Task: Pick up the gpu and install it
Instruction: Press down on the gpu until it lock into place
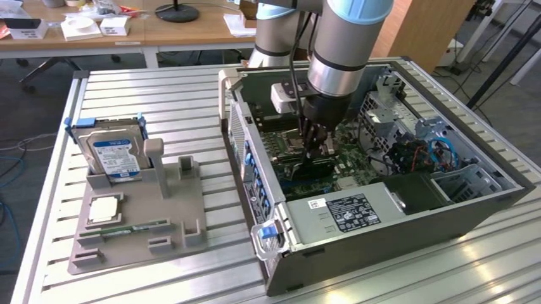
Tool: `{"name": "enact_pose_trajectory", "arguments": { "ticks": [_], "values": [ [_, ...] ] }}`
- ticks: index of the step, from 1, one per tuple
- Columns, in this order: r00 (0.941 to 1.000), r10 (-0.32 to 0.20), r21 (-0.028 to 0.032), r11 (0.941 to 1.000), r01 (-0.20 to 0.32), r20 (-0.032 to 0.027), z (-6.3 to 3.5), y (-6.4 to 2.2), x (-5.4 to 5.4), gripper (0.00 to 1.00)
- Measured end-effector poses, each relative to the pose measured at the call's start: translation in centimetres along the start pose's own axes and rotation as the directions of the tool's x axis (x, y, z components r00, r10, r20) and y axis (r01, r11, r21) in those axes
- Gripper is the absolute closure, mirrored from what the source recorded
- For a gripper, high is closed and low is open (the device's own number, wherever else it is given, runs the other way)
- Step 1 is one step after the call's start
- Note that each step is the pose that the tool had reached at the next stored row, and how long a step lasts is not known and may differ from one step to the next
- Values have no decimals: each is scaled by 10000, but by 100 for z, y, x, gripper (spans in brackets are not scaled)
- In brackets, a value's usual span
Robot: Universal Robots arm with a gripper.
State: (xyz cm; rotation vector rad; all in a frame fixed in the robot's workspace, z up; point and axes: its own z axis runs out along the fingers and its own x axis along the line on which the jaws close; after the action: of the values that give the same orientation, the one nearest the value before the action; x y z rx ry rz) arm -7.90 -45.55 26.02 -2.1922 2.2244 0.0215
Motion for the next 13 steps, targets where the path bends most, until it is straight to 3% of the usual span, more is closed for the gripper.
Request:
{"name": "enact_pose_trajectory", "arguments": {
  "ticks": [8,13],
  "values": [
    [10000,0,3,10000,0,7,-5,0,-1,90],
    [10000,1,2,10000,-1,3,-76,0,-2,90]
  ]
}}
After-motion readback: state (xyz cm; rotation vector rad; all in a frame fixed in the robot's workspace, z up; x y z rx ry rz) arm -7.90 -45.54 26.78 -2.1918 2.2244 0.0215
